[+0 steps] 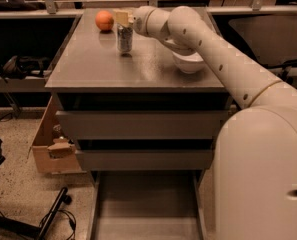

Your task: Pick redbull can from bottom drawer and place on counter

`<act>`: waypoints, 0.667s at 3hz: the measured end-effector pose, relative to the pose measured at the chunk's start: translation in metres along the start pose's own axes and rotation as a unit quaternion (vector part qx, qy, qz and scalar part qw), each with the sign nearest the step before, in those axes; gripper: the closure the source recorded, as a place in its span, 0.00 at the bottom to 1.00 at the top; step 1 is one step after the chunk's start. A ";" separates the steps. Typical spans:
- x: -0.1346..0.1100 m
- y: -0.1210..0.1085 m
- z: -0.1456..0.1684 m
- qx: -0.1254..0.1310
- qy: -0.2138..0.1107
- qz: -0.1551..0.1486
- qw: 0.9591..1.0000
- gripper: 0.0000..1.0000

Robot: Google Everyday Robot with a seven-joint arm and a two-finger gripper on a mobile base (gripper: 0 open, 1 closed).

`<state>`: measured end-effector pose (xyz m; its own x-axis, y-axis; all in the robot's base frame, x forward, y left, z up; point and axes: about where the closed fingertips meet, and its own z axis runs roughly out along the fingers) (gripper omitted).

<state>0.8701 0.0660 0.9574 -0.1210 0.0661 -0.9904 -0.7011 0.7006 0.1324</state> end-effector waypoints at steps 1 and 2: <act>0.021 0.009 0.018 -0.007 0.040 -0.010 0.999 0.82; 0.023 0.007 0.019 -0.005 0.044 -0.012 0.999 0.51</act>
Offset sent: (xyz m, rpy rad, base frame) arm 0.0035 0.0186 -0.0187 -0.0615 0.0377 0.0238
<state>0.8757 0.0855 0.9345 -0.1660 -0.0141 -0.9860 -0.7114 0.6942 0.1098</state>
